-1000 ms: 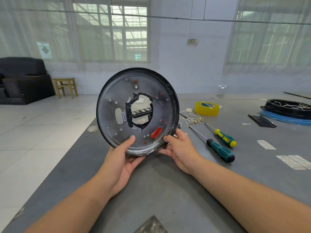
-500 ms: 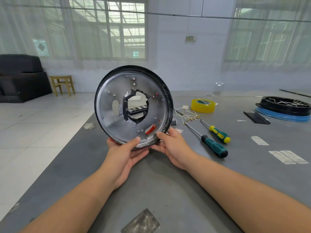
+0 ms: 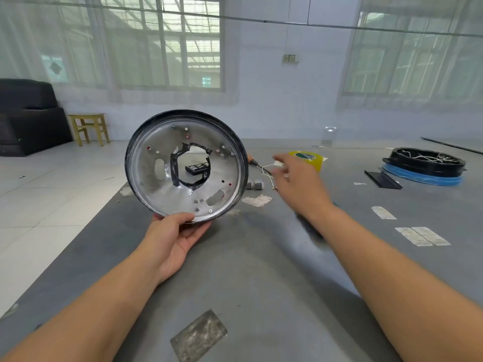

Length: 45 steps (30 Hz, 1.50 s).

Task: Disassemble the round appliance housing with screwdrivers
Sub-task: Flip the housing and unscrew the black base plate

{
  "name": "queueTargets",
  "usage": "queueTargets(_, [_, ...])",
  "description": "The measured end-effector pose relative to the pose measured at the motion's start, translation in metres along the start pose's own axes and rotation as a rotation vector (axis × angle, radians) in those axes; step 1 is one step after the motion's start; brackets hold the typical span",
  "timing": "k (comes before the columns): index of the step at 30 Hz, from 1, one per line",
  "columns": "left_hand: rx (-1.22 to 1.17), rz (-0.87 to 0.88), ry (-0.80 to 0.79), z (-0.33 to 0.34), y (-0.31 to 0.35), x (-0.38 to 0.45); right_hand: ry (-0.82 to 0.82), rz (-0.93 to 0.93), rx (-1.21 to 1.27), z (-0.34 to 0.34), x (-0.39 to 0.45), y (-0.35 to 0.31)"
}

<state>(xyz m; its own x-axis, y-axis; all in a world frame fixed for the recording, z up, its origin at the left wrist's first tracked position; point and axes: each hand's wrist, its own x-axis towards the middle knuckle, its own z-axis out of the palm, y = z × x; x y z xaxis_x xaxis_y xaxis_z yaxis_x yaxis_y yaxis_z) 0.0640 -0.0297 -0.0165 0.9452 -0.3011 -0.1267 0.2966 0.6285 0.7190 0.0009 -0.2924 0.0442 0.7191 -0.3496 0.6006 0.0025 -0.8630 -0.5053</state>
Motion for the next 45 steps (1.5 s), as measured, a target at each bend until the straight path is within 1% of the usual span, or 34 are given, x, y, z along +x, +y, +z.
queueTargets(2, [0.021,0.009,-0.002,0.001,-0.001,0.001,-0.005,0.072,-0.294,-0.017,0.009,0.025])
queueTargets(3, [0.031,0.014,-0.002,0.001,-0.001,0.002,-0.040,0.123,-0.425,-0.022,0.011,0.037])
queueTargets(5, [0.045,0.017,-0.004,0.002,-0.002,0.003,-0.174,0.221,-0.592,-0.028,0.009,0.055])
queueTargets(6, [0.050,0.016,-0.004,0.002,-0.002,0.004,-0.258,0.274,-0.620,-0.028,0.008,0.062])
queueTargets(8, [0.060,0.020,-0.002,0.003,-0.003,0.004,-0.405,0.388,-0.577,-0.026,0.005,0.070])
queueTargets(10, [0.070,0.023,-0.002,0.003,-0.004,0.005,-0.464,0.454,-0.506,-0.025,0.004,0.076])
queueTargets(18, [0.079,0.012,-0.015,0.003,-0.004,0.004,-0.397,0.468,-0.433,-0.027,0.007,0.090])
queueTargets(20, [0.079,0.013,-0.019,0.002,-0.004,0.004,-0.358,0.463,-0.409,-0.027,0.006,0.089])
queueTargets(23, [0.083,0.013,-0.023,0.001,-0.003,0.004,-0.227,0.431,-0.323,-0.026,0.006,0.081])
queueTargets(26, [0.085,0.016,-0.028,0.000,-0.002,0.004,-0.039,0.318,-0.154,-0.024,0.010,0.059])
queueTargets(27, [0.083,0.022,-0.026,0.000,-0.001,0.005,0.029,0.303,-0.044,-0.023,0.010,0.047])
queueTargets(30, [0.100,0.065,-0.017,-0.001,0.002,0.006,0.195,0.352,0.444,-0.007,0.001,0.003])
queueTargets(32, [0.107,0.096,-0.002,-0.003,0.005,0.007,0.235,0.368,0.663,0.011,-0.016,-0.022])
queueTargets(34, [0.098,0.117,0.017,-0.006,0.009,0.010,0.175,0.353,0.759,0.030,-0.038,-0.040])
queueTargets(38, [0.051,0.124,0.035,-0.018,0.020,0.017,-0.057,0.338,0.874,0.055,-0.073,-0.057])
queueTargets(41, [0.010,0.105,0.025,-0.030,0.029,0.024,-0.222,0.330,0.830,0.061,-0.085,-0.058])
queueTargets(45, [-0.032,0.064,0.019,-0.037,0.037,0.033,-0.344,0.329,0.772,0.061,-0.088,-0.058])
